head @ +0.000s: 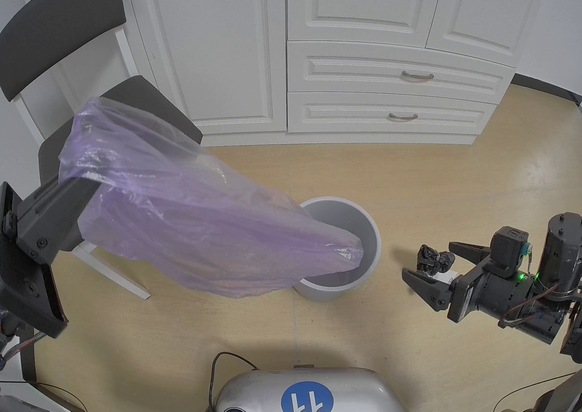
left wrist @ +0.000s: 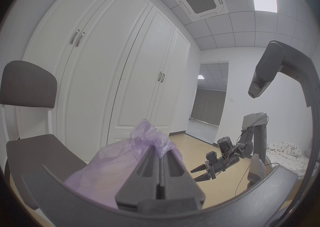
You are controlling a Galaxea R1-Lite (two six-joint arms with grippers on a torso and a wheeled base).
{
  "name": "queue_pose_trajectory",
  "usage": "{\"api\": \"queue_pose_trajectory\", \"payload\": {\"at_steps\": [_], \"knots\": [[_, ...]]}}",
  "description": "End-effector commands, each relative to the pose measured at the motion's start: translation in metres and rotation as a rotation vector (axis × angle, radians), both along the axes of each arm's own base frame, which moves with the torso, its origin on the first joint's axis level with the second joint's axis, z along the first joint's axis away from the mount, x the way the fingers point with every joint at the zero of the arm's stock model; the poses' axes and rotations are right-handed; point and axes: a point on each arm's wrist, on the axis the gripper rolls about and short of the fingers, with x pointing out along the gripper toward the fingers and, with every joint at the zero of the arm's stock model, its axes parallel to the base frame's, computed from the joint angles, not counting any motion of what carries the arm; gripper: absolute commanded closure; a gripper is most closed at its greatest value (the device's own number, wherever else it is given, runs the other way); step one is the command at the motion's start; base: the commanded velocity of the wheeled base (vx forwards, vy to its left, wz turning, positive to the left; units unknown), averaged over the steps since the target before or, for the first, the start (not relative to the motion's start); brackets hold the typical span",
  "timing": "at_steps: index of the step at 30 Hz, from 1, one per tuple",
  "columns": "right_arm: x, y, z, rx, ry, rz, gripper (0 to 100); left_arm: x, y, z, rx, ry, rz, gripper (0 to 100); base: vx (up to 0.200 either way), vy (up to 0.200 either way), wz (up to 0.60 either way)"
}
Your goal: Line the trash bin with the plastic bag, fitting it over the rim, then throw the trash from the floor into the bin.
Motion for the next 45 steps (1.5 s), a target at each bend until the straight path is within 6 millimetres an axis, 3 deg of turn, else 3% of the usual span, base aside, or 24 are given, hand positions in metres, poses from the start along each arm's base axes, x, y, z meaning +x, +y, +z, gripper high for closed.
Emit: {"api": "queue_pose_trajectory", "payload": {"at_steps": [1,24,36,45], "knots": [[0.002,0.013,-0.005,0.008,-0.006,-0.009,0,0.001,0.002,0.001,-0.003,-0.005,0.016,100,0.0,0.0,0.0],[0.004,0.018,-0.027,-0.045,0.049,0.002,0,0.001,0.003,0.003,-0.008,-0.013,0.027,100,0.0,0.0,0.0],[0.001,0.048,-0.06,-0.012,0.241,0.149,0,0.001,-0.001,0.002,-0.005,-0.003,0.001,100,0.0,0.0,0.0],[0.019,0.067,-0.08,0.062,0.303,0.115,0,-0.018,0.001,0.004,-0.045,-0.012,-0.145,100,0.0,0.0,0.0]]}}
